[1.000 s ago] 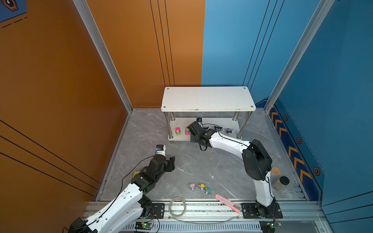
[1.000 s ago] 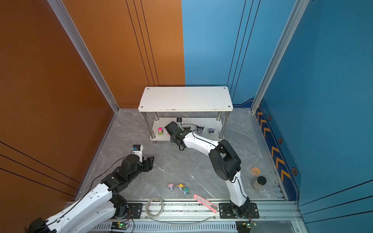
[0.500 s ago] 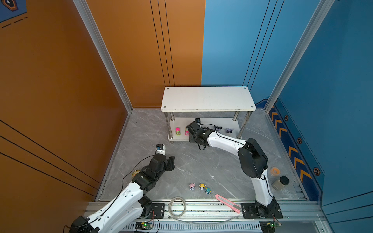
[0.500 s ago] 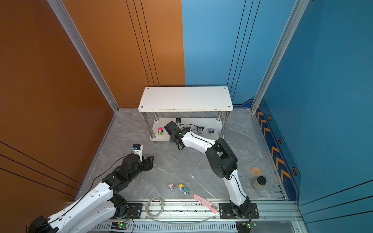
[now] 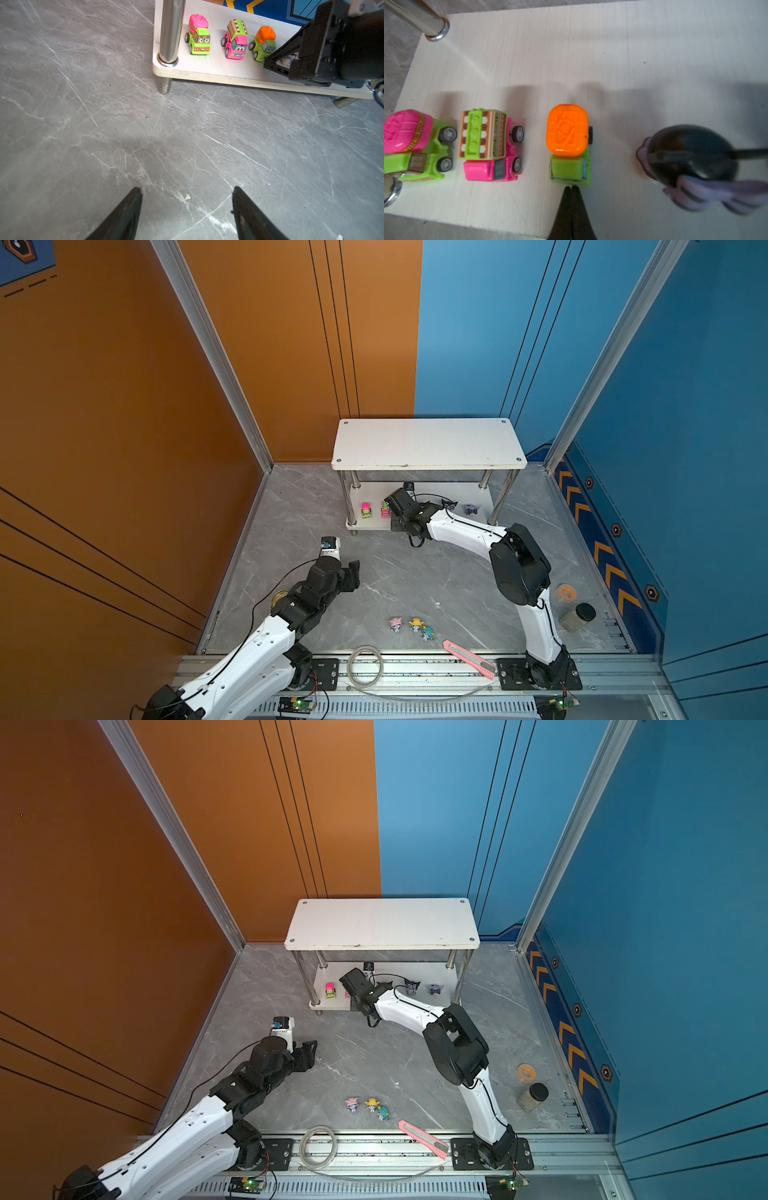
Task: Organize plastic toys on shelves
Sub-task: Move the plastic toy from the shelf, then pick up the plastic toy from the bottom-center of the table.
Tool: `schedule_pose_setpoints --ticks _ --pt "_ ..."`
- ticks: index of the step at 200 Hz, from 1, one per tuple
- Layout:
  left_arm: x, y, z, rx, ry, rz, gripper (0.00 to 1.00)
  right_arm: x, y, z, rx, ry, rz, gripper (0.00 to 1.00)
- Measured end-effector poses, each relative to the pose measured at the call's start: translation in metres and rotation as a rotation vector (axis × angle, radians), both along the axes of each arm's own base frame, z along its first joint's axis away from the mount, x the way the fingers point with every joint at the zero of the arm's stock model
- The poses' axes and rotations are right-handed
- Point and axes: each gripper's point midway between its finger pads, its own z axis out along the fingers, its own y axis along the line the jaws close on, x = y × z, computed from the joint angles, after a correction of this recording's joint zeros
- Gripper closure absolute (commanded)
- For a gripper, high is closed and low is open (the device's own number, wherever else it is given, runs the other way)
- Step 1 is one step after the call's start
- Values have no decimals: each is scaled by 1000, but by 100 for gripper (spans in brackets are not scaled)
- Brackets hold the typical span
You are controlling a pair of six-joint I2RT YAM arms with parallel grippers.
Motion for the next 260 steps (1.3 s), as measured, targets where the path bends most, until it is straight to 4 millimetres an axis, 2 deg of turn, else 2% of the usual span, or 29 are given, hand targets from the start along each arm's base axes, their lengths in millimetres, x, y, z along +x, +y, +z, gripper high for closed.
schedule_pose_setpoints --ticks 24,44,93,124,144,153,170,188,195,207,231,249,260 --pt "0 0 2 -5 -5 -3 30 -7 2 -1 -4 4 12 99" --pt "-2 0 7 -15 -21 -3 29 -27 0 1 -16 14 36 97" --pt "-15 8 17 -27 -40 0 29 -102 -5 41 -5 -31 134 94" --pt "-22 16 14 -12 -21 12 29 -155 -6 54 -11 -58 212 93" --pt "-21 16 9 -9 -2 21 42 -185 -9 55 -22 -68 253 92" --pt "-18 15 5 -7 15 27 51 -196 -13 54 -22 -65 262 92" --pt "-10 9 -5 10 64 19 64 -202 -26 52 -19 -67 242 92" --pt "2 -3 -6 13 103 1 68 -202 -39 50 -19 -64 218 93" --pt "6 -7 -1 7 99 -8 67 -203 -42 49 -16 -62 215 93" --pt "13 -13 11 -11 74 -16 62 -205 -45 49 -9 -53 220 86" --pt "18 -16 30 -57 12 -19 36 -217 -38 46 -2 -26 285 67" --pt "13 -15 34 -84 -15 -18 22 -240 -26 40 -19 7 378 49" --pt "10 -13 30 -87 -13 -18 19 -256 -17 36 -45 28 436 38"
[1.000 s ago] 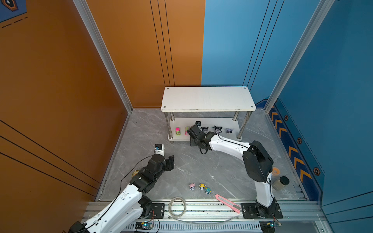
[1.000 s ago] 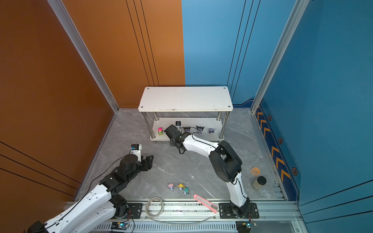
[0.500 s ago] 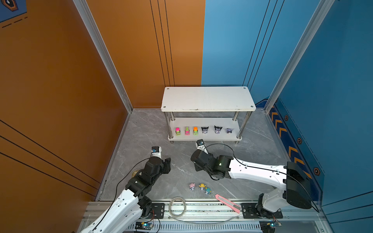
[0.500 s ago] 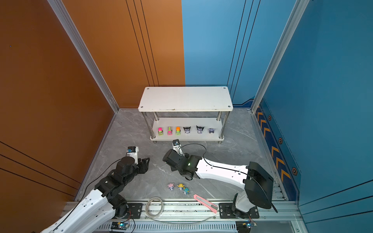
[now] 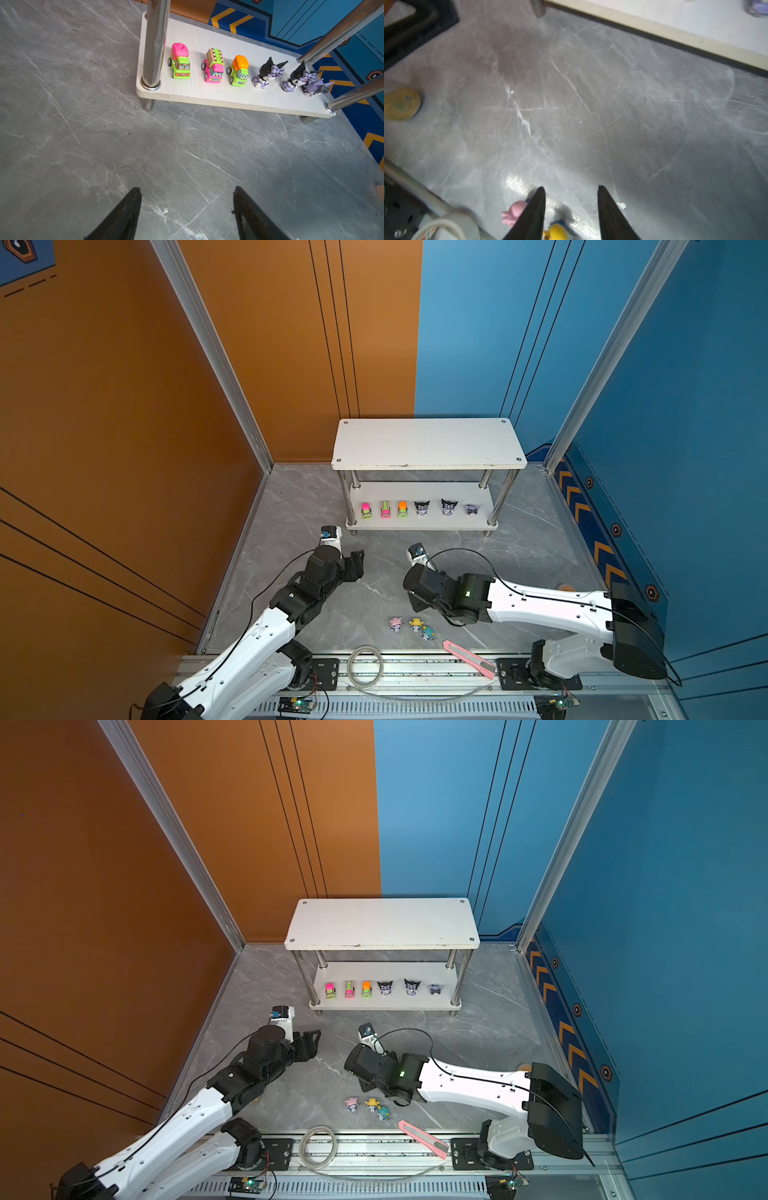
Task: Organize plastic toys on shelves
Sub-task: Pick up the plastic toy from the bottom-center of the table.
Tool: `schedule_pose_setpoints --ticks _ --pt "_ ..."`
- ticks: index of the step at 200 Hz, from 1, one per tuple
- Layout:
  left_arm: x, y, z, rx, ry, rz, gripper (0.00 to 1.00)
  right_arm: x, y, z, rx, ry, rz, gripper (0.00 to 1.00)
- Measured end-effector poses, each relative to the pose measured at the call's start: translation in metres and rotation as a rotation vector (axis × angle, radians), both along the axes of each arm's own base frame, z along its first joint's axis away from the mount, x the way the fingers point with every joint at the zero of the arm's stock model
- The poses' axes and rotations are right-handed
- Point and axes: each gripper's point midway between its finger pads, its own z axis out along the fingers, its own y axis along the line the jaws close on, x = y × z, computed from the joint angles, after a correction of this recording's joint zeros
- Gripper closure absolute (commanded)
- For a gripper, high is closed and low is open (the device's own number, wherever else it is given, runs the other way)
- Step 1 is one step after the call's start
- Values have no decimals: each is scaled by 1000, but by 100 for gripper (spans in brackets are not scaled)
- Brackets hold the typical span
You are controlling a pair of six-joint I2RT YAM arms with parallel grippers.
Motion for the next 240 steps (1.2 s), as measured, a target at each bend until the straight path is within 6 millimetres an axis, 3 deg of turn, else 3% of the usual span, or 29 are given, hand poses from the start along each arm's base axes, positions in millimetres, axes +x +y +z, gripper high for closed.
schedule_pose_setpoints --ticks 21,47,69,109,172,240 --pt "-3 2 -8 1 21 6 17 -32 19 -6 -68 13 114 27" --pt "-7 4 -12 8 34 7 17 -62 39 -13 -118 24 201 25" --pt "-11 6 -10 -8 17 11 16 -74 50 -28 -162 40 218 21" --pt "-16 11 -5 -15 5 14 16 -76 46 -52 -235 68 190 18" --pt "-21 14 -14 -2 28 18 15 -66 47 -62 -228 100 134 39" --pt "-21 15 -16 0 31 21 15 -56 48 -74 -190 153 84 45"
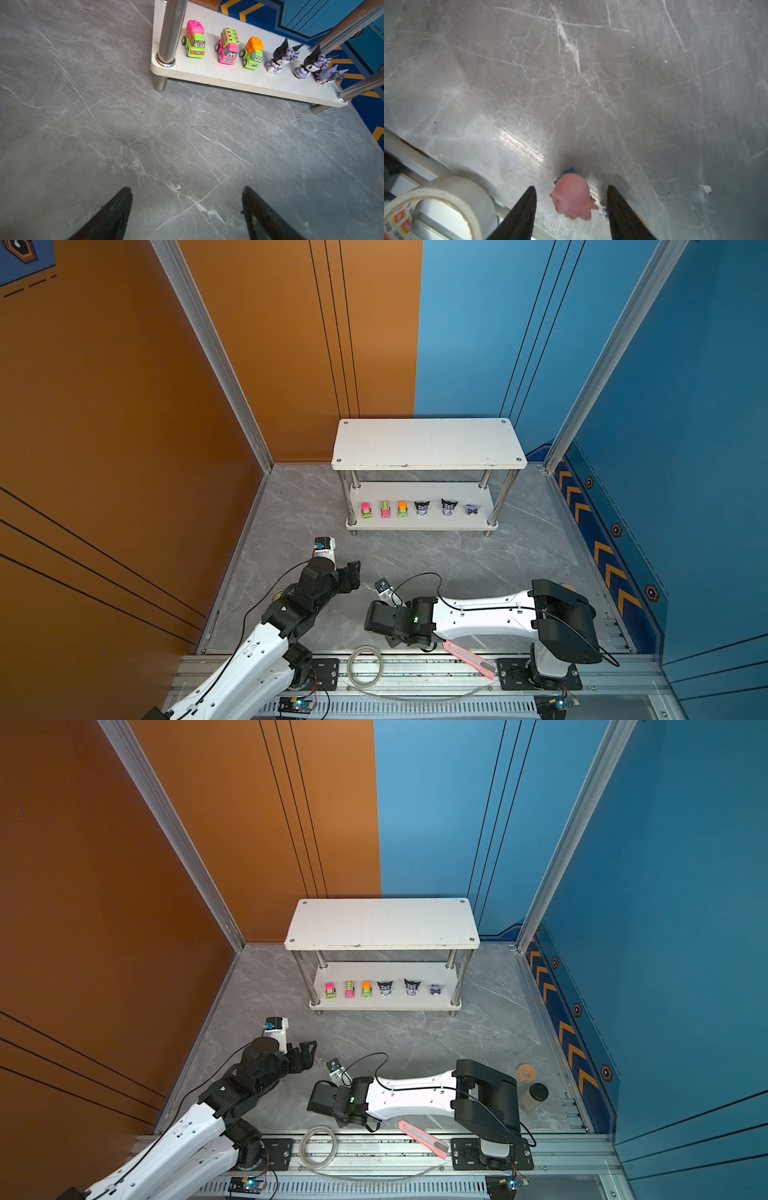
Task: Organize plastic toys on shelves
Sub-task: Pick up the plastic toy from the bottom-center of the table.
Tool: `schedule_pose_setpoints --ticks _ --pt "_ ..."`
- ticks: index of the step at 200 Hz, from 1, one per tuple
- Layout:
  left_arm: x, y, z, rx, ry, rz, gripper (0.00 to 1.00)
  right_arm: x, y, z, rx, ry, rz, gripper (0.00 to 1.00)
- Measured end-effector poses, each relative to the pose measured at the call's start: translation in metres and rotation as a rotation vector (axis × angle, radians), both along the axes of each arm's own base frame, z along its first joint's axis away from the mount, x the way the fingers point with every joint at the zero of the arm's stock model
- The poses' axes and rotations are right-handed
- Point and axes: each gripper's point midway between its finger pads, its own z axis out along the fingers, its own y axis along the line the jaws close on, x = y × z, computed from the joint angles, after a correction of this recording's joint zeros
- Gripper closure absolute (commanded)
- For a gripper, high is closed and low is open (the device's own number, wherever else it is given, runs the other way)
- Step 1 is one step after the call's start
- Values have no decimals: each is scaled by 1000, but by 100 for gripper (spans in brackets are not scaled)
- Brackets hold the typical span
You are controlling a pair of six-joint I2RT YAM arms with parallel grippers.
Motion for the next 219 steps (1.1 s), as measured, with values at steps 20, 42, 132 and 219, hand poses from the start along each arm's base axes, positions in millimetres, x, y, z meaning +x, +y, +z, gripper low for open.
schedule_pose_setpoints --ticks 20,42,132,219 --pt "0 1 0 0 0 4 15 -2 1 -5 -2 19 0 50" --pt "1 1 0 -1 -2 5 15 -5 2 -8 1 38 -5 54" --pt "0 2 0 -4 -7 6 15 -4 3 -9 19 62 -30 75" --pt "-2 7 7 -20 -39 18 15 29 8 36 75 75 -31 77"
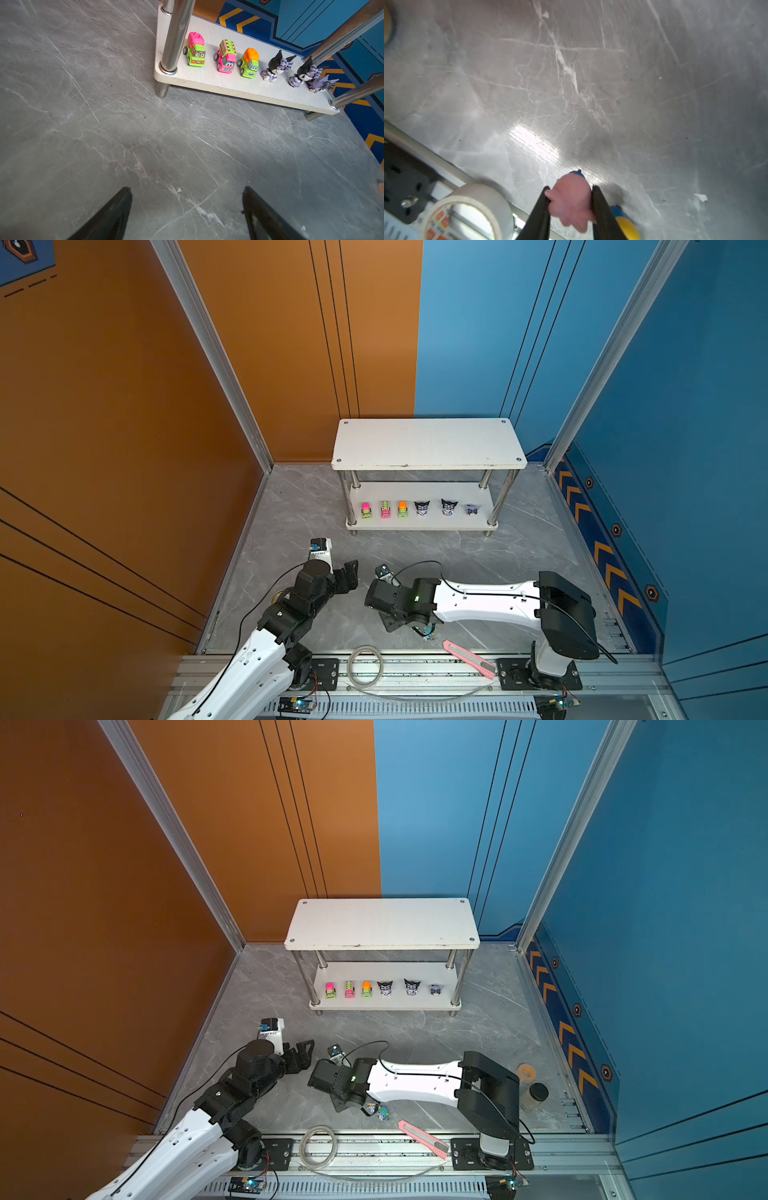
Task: Organize plastic toys on shelves
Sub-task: Pick up the plastic toy from the bottom-center of the table.
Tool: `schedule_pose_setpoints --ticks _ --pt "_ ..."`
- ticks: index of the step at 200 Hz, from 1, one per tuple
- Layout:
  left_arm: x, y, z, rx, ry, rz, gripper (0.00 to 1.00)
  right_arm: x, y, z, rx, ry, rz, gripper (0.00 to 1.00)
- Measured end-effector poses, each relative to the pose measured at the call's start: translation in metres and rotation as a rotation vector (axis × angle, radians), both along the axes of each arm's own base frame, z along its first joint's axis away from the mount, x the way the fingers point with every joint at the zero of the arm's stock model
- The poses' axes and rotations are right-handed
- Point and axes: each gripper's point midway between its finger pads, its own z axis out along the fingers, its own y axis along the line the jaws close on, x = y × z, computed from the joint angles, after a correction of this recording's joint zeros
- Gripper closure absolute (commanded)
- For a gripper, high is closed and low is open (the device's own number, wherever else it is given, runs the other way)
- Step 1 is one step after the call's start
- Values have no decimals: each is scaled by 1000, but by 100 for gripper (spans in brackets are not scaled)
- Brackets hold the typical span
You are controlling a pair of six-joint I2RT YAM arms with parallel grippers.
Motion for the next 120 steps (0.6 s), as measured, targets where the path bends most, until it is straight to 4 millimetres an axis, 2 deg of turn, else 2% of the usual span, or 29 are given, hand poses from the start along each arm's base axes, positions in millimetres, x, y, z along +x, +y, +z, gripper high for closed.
schedule_pose_setpoints --ticks 20,42,82,100,120 --pt "0 2 0 -1 -1 6 15 21 2 46 67 -33 -3 77" --pt "1 4 0 0 2 13 15 52 3 109 161 -89 -18 78" --pt "1 5 -3 6 11 17 15 110 -9 204 260 -224 -48 79" --pt "1 5 -7 15 24 16 15 135 -15 237 294 -287 -67 79" --pt "1 5 -11 23 39 16 15 162 -22 261 316 -342 -92 79"
